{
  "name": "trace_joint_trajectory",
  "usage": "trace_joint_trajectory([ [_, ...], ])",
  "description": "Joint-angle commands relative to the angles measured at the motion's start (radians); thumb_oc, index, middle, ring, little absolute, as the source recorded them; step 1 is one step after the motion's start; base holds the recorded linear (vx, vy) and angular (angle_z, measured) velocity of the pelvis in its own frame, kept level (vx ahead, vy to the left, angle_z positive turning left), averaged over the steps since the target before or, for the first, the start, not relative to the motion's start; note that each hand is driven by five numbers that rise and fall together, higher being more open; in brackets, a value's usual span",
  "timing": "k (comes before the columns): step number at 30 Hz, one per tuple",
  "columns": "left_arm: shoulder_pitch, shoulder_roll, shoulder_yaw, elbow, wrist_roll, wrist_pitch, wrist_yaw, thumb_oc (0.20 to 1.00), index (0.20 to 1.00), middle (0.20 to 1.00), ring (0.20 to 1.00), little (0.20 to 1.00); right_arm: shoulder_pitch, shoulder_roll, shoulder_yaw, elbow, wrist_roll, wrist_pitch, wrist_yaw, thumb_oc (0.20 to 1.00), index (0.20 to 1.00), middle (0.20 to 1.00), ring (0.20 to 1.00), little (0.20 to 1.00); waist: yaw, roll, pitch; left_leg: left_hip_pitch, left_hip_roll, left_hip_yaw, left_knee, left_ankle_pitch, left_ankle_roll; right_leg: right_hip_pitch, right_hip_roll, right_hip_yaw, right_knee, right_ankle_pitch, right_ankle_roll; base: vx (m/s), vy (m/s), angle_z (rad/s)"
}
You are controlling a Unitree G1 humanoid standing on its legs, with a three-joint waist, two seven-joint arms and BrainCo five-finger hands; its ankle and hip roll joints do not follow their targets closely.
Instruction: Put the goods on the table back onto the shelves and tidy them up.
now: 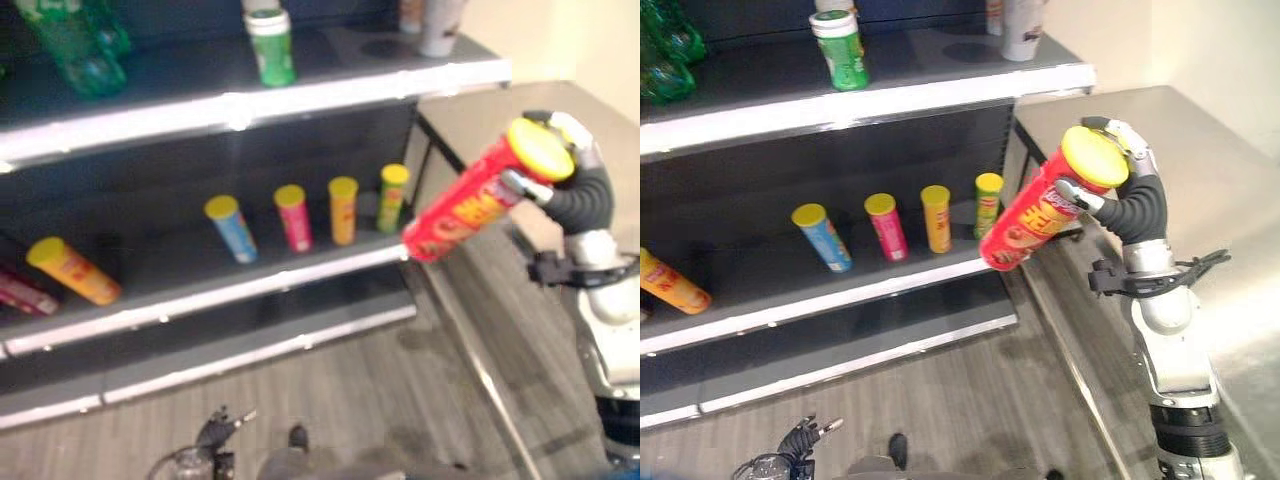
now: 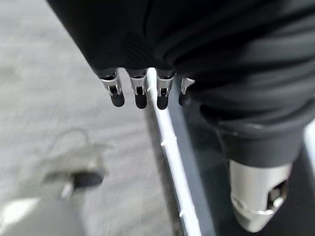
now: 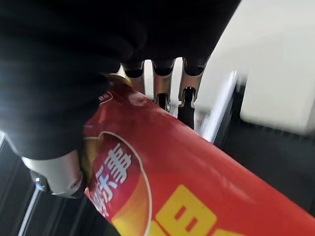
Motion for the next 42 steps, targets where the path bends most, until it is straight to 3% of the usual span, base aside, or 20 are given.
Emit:
trace_joint_trajectory([
  [1,0.026,0.026,-0.002,0.001,0.004,-0.014,0.009,1.0,1.0,1.0,1.0,1.0,-0.125,-0.075,-0.038,-0.022,-0.02,-0.043,-0.002,0.2,0.2,0.2,0.2,0.2,0.029,0.025,-0.044,0.076,0.049,-0.002,-0.076,-0.066,-0.074,-0.03,0.243,0.074,0.0,-0.194,0.0,-0.11,0.26,0.54],
  [2,0.024,0.02,0.004,0.02,-0.004,-0.012,0.011,1.0,1.0,1.0,1.0,1.0,-0.147,-0.078,-0.004,-0.012,-0.034,-0.051,0.001,0.2,0.2,0.2,0.2,0.2,0.038,0.015,-0.044,0.065,0.021,-0.01,-0.076,-0.051,-0.061,-0.023,0.338,0.057,0.028,-0.257,-0.039,-0.08,0.155,0.57],
  [5,0.032,0.009,0.011,0.029,-0.018,-0.011,0.011,1.0,1.0,1.0,1.0,1.0,-0.184,-0.08,0.042,0.003,-0.033,-0.047,0.008,0.2,0.2,0.2,0.2,0.2,0.055,-0.005,-0.041,0.054,-0.004,-0.018,-0.074,-0.043,-0.058,-0.016,0.388,0.06,-0.019,-0.262,-0.064,-0.06,0.054,0.23],
  [9,0.049,-0.011,0.013,0.015,-0.026,-0.016,0.022,1.0,1.0,1.0,1.0,1.0,-0.222,-0.084,0.099,0.01,-0.033,-0.05,0.012,0.2,0.2,0.2,0.2,0.2,0.084,-0.026,-0.025,-0.007,-0.035,-0.051,0.02,-0.065,-0.056,0.04,0.398,0.111,-0.154,-0.239,-0.076,-0.1,-0.001,-0.03],
  [11,0.045,-0.021,-0.004,-0.026,-0.036,-0.016,0.018,1.0,1.0,1.0,1.0,1.0,-0.21,-0.111,0.1,0.006,-0.044,-0.044,0.02,0.2,0.2,0.2,0.2,0.2,0.086,-0.024,-0.008,-0.061,-0.038,-0.052,0.106,-0.081,-0.072,0.056,0.383,0.083,-0.175,-0.232,-0.081,-0.16,0.069,0.8],
  [13,0.041,-0.026,-0.016,-0.044,-0.04,-0.015,0.015,1.0,1.0,1.0,1.0,1.0,-0.198,-0.137,0.1,0.013,-0.054,-0.036,0.024,0.2,0.2,0.2,0.2,0.2,0.076,-0.019,0.003,-0.094,-0.003,-0.025,0.152,-0.081,-0.093,0.072,0.365,0.052,-0.201,-0.222,-0.076,-0.11,0.124,0.94],
  [15,0.049,-0.033,-0.014,-0.05,-0.041,-0.013,0.016,1.0,1.0,1.0,1.0,1.0,-0.192,-0.14,0.114,0.019,-0.06,-0.03,0.029,0.2,0.2,0.2,0.2,0.2,0.068,-0.016,-0.004,-0.073,0.069,0.006,0.135,-0.076,-0.101,0.083,0.345,0.045,-0.23,-0.205,-0.062,-0.03,0.182,0.65],
  [19,0.053,-0.025,-0.011,-0.044,-0.023,-0.012,0.019,1.0,1.0,1.0,1.0,1.0,-0.18,-0.147,0.128,0.05,-0.065,-0.026,0.034,0.2,0.2,0.2,0.2,0.2,0.048,-0.017,-0.021,-0.039,0.258,0.015,0.089,0.022,-0.126,0.068,0.281,0.025,-0.244,-0.19,-0.032,-0.03,0.267,0.16],
  [21,0.059,-0.021,-0.01,-0.046,-0.02,-0.012,0.022,1.0,1.0,1.0,1.0,1.0,-0.163,-0.148,0.121,0.059,-0.067,-0.024,0.028,0.2,0.2,0.2,0.2,0.2,0.039,0.01,-0.039,-0.009,0.322,0.003,0.054,0.111,-0.168,0.072,0.273,0.02,-0.24,-0.189,-0.014,0.08,0.35,0.17],
  [23,0.068,-0.019,-0.021,-0.056,-0.013,-0.011,0.018,1.0,1.0,1.0,1.0,1.0,-0.135,-0.151,0.103,0.054,-0.072,-0.017,0.029,0.2,0.2,0.2,0.2,0.2,0.025,0.05,-0.059,0.026,0.344,-0.013,0.0,0.132,-0.214,0.09,0.238,0.006,-0.236,-0.177,0.017,0.14,0.529,0.14],
  [26,0.061,-0.002,-0.039,-0.047,0.021,-0.006,0.003,1.0,1.0,1.0,1.0,1.0,-0.105,-0.142,0.063,0.054,-0.106,0.006,0.027,0.2,0.2,0.2,0.2,0.2,0.017,0.066,-0.086,0.061,0.262,0.042,-0.061,0.005,-0.199,0.084,0.139,-0.01,-0.229,-0.124,0.065,0.12,0.587,0.57],
  [27,0.056,0.007,-0.039,-0.049,0.026,-0.006,0.004,1.0,1.0,1.0,1.0,1.0,-0.111,-0.133,0.063,0.054,-0.115,0.006,0.021,0.2,0.2,0.2,0.2,0.2,0.021,0.061,-0.081,0.06,0.232,0.036,-0.048,-0.022,-0.184,0.079,0.108,-0.002,-0.226,-0.091,0.074,0.03,0.473,0.26],
  [28,0.057,0.026,-0.031,-0.052,0.032,-0.009,0.002,1.0,1.0,1.0,1.0,1.0,-0.12,-0.124,0.068,0.058,-0.134,0.009,0.02,0.2,0.2,0.2,0.2,0.2,0.029,0.045,-0.075,0.059,0.171,0.04,-0.029,-0.067,-0.142,0.062,0.05,0.009,-0.211,-0.051,0.088,0.04,0.487,-0.02],
  [31,0.071,0.05,0.007,-0.03,0.039,0.0,0.007,1.0,1.0,1.0,1.0,1.0,-0.146,-0.103,0.096,0.079,-0.142,0.019,0.017,0.2,0.2,0.2,0.2,0.2,0.04,0.038,-0.064,0.101,0.101,0.066,-0.063,-0.079,-0.087,-0.01,-0.003,0.035,-0.083,0.015,0.066,0.03,0.426,-0.02],
  [33,0.07,0.057,0.015,-0.021,0.043,0.001,0.011,1.0,1.0,1.0,1.0,1.0,-0.138,-0.103,0.096,0.08,-0.148,0.012,0.017,0.2,0.2,0.2,0.2,0.2,0.029,0.047,-0.049,0.111,0.1,0.064,-0.076,-0.073,-0.077,-0.068,0.046,0.086,0.021,-0.014,0.047,0.03,0.161,-0.31],
  [34,0.065,0.056,0.017,-0.014,0.035,-0.001,0.014,1.0,1.0,1.0,1.0,1.0,-0.133,-0.11,0.094,0.082,-0.148,0.015,0.022,0.2,0.2,0.2,0.2,0.2,0.018,0.048,-0.038,0.119,0.104,0.061,-0.076,-0.074,-0.083,-0.085,0.131,0.129,-0.008,-0.071,0.041,0.05,0.049,0.03],
  [36,0.048,0.054,0.008,-0.001,0.026,-0.001,0.019,1.0,1.0,1.0,1.0,1.0,-0.147,-0.118,0.119,0.107,-0.135,0.005,0.024,0.2,0.2,0.2,0.2,0.2,0.006,0.039,-0.024,0.114,0.106,0.042,-0.076,-0.075,-0.092,-0.09,0.185,0.159,-0.117,-0.098,0.035,0.08,-0.091,0.2],
  [37,0.052,0.056,-0.002,-0.032,0.019,0.003,0.002,1.0,1.0,1.0,1.0,1.0,-0.145,-0.127,0.114,0.104,-0.139,0.016,0.026,0.2,0.2,0.2,0.2,0.2,0.008,0.012,-0.024,0.11,0.1,0.018,-0.07,-0.072,-0.096,-0.056,0.203,0.202,-0.18,-0.089,0.039,0.14,-0.217,0.39],
  [38,0.055,0.045,0.0,-0.041,0.019,-0.003,0.009,1.0,1.0,1.0,1.0,1.0,-0.137,-0.115,0.116,0.11,-0.145,0.022,0.023,0.2,0.2,0.2,0.2,0.2,0.02,-0.001,-0.046,0.107,0.107,0.016,-0.07,-0.07,-0.101,-0.029,0.211,0.187,-0.221,-0.08,0.046,0.15,-0.227,0.8],
  [42,0.089,0.014,0.003,-0.06,0.017,0.003,0.0,1.0,1.0,1.0,1.0,1.0,-0.081,-0.094,0.099,0.102,-0.151,0.027,0.041,0.2,0.2,0.2,0.2,0.2,0.022,-0.006,-0.065,0.109,0.134,0.006,-0.069,-0.066,-0.109,0.016,0.225,0.149,-0.249,-0.084,0.041,0.12,-0.118,0.62],
])
